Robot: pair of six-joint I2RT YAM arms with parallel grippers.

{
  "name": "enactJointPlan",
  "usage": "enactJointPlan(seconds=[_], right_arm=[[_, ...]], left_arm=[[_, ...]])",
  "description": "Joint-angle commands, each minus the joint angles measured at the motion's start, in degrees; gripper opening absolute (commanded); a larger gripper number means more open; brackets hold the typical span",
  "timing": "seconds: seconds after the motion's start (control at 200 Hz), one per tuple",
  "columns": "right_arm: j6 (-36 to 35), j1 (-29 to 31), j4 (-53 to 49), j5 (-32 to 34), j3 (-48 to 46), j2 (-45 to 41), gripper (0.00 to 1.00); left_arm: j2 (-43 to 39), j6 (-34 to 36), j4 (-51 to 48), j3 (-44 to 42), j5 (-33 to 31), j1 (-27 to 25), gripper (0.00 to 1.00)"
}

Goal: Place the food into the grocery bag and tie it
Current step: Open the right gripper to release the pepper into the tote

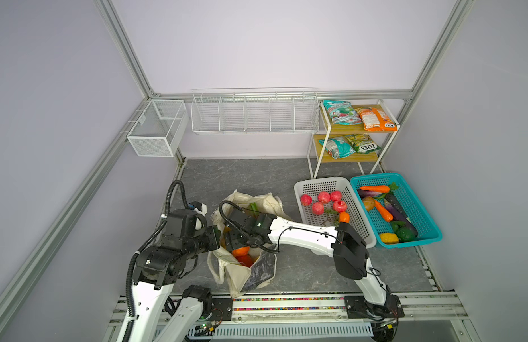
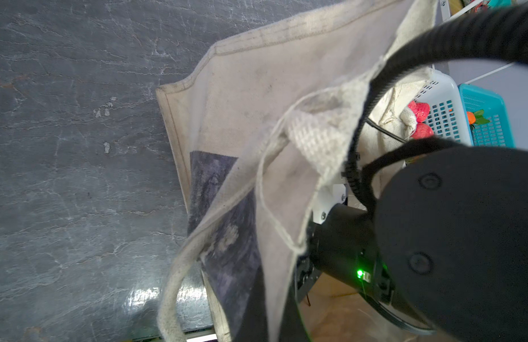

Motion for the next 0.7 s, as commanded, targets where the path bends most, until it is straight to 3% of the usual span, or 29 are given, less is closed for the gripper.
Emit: enactJointPlan(seconds=[0.0, 0.37, 0.49, 0.695], right_arm=[[-3.7, 0.0, -3.8, 5.3, 1.7, -6.7, 0.88], [-12.6, -0.2, -8.8, 16.9, 5.8, -17.0, 0.88], [-18.0, -0.5, -6.4, 19.6, 1.1, -22.0, 0.88], [-17.9, -6.6, -2.7, 10.4, -11.4, -30.8, 0.88]], left_arm=[[0.1, 0.2, -0.6, 0.5, -0.5, 0.3, 0.02], [-0.2, 0.1, -1.0, 0.8, -0.7, 0.3, 0.02], [0.0, 0.1, -0.8, 0.7, -0.3, 0.3, 0.02], [0.5, 0.3, -0.7, 1.0, -0.1, 0.4, 0.02]])
